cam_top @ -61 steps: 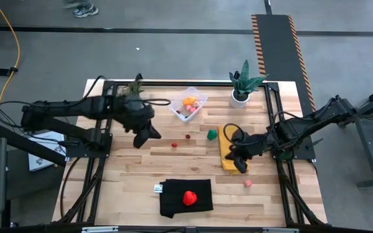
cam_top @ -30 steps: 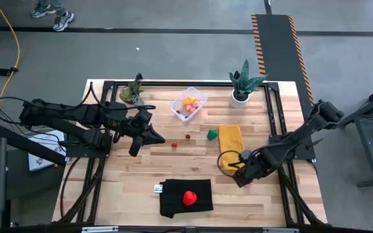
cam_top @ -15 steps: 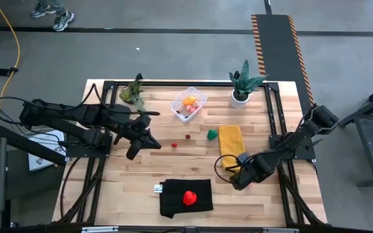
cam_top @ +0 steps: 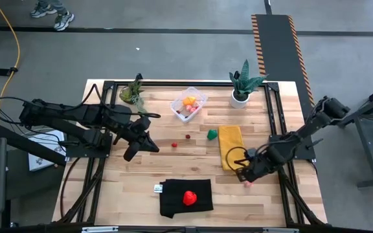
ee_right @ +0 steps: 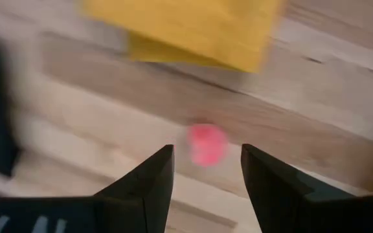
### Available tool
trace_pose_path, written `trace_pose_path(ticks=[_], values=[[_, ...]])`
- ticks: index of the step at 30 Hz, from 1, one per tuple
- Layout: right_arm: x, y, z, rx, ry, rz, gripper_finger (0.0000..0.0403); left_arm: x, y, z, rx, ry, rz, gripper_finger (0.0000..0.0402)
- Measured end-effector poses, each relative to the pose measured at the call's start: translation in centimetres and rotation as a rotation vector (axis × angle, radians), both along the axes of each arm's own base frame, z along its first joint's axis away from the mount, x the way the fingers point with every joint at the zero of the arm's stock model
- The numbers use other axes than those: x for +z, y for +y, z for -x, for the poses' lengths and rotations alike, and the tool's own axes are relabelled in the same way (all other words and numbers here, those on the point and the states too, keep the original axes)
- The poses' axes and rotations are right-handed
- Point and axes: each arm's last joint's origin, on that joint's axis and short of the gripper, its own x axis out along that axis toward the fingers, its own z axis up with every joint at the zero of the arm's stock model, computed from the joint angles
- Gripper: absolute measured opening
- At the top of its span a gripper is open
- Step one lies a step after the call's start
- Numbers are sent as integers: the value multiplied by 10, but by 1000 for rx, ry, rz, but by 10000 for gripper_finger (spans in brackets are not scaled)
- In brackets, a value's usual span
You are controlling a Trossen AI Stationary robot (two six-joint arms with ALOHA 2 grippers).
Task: Pick and placing Produce into tupperware
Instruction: Put the pink peach into the transparent bin
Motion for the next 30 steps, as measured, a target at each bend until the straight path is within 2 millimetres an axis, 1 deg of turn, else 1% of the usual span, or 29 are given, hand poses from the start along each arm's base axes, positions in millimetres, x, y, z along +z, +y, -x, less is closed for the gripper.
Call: trace_pose_path(ticks=[3, 8, 12, 20, 30], values=[[0, 4, 6, -36, -6, -2, 172, 0, -1, 0, -31, 0, 16, 1], [-1, 11, 7, -29, -15, -18, 171, 0, -1, 1, -42, 3, 22, 1], [-6, 16, 3, -18, -15, -33, 171, 0, -1, 1, -41, 3, 22, 1], [-27, 24, -5, 43, 63, -25, 171, 0, -1, 1, -35, 2, 17, 1], [-35, 24, -10, 51, 73, -12, 171, 0, -1, 1, -33, 2, 15, 1]])
